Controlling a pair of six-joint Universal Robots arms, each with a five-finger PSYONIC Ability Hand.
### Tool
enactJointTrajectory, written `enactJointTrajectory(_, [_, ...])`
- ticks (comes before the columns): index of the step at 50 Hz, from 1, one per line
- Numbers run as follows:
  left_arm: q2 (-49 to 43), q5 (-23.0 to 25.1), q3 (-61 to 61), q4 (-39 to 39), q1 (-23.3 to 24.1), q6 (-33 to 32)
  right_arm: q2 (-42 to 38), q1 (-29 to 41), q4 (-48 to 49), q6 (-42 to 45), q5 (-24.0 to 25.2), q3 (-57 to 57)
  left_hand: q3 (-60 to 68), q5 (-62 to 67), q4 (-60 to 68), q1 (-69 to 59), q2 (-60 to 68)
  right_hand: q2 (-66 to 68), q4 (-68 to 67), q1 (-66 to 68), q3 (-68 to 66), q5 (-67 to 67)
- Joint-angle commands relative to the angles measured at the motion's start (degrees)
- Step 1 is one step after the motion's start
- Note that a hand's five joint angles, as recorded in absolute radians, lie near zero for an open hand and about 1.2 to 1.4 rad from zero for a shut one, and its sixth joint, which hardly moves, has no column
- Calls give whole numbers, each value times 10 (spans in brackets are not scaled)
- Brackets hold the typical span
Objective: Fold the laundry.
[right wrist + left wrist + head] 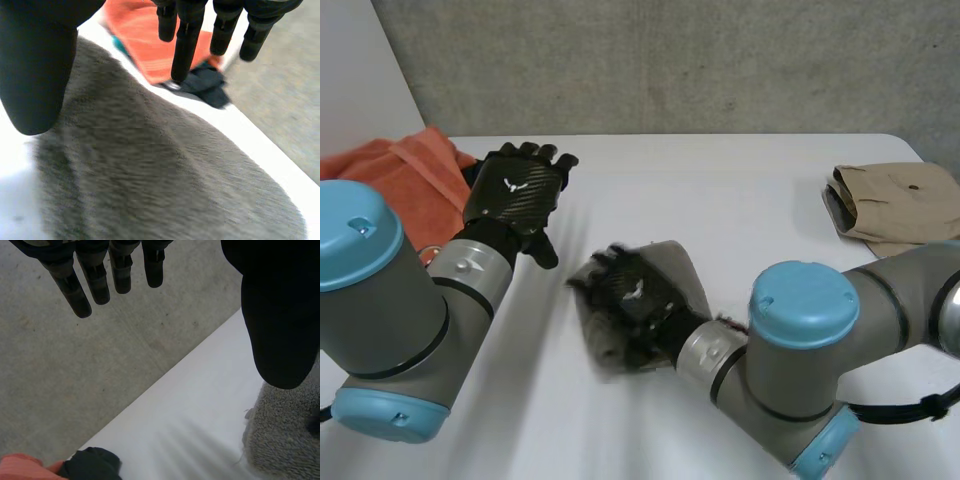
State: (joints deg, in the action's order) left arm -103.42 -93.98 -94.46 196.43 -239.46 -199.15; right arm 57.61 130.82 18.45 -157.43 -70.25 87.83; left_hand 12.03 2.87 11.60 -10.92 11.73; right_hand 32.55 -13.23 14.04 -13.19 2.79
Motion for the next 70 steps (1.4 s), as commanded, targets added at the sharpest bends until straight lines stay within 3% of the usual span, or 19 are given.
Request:
enactJointTrajectory(1, [-44, 1, 48, -3, 26, 58, 86, -117, -28, -141, -81, 22, -20, -29, -16, 9, -17, -226, 32, -40, 32, -28])
enactJointTrajectory(6, [-100, 1, 99, -14, 90, 118, 95, -159, -88, -185, -75, 26, -13, -22, -9, 2, -10, -226, 32, -40, 32, -28])
enactJointTrajectory(11, [-144, -16, 110, -67, 102, 130, 59, -160, -125, -189, -38, 8, -6, -15, -2, -5, -3, -226, 32, -40, 32, -28])
enactJointTrajectory(15, [-177, -58, 110, -105, 105, 127, 5, -159, -144, -190, -13, -31, -6, -15, -2, -5, -3, -226, 32, -40, 32, -28])
enactJointTrajectory(19, [-199, -89, 103, -130, 111, 123, -29, -152, -170, -179, -8, -56, -6, -15, -2, -5, -3, -226, 32, -40, 32, -28])
enactJointTrajectory(24, [-201, -94, 96, -136, 109, 117, -62, -145, -198, -139, -15, -81, -5, -13, 0, -6, -2, -211, 18, -26, 18, -14])
enactJointTrajectory(34, [-193, -90, 102, -146, 108, -12, -20, -130, -194, -38, -100, -67, -11, -20, -7, 0, -8, -201, 8, -16, 7, -4])
enactJointTrajectory(39, [-150, -83, 125, -142, 104, -41, 37, -111, -126, -20, -112, -19, -20, -28, -16, 9, -17, -223, 30, -38, 29, -25])
enactJointTrajectory(42, [-119, -39, 149, -142, 94, -41, 77, -101, -86, -10, -120, 15, -20, -28, -16, 9, -17, -226, 32, -40, 32, -28])
enactJointTrajectory(46, [-93, 68, 175, -144, 67, -34, 127, -85, -24, 21, -132, 84, -15, -23, -11, 4, -12, -226, 32, -40, 32, -28])
enactJointTrajectory(47, [-88, 112, 186, -147, 59, -26, 136, -78, -3, 33, -132, 111, -8, -16, -4, -3, -5, -226, 32, -40, 32, -28])
enactJointTrajectory(51, [-82, 208, 212, -149, 37, 23, 135, -51, 34, 46, -127, 164, -3, -11, 1, -8, 0, -226, 32, -40, 32, -28])
enactJointTrajectory(55, [-82, 273, 236, -153, 21, 78, 130, -25, 61, 47, -127, 195, 7, -1, 11, -18, 10, -226, 32, -40, 32, -28])
enactJointTrajectory(59, [-91, 302, 248, -155, 8, 111, 93, -15, 98, 47, -124, 203, 9, 0, 13, -20, 12, -226, 32, -40, 32, -28])
enactJointTrajectory(70, [-106, 302, 242, -155, 15, 114, -2, 0, 195, 74, -126, 172, 9, 0, 13, -20, 12, -226, 32, -40, 32, -28])
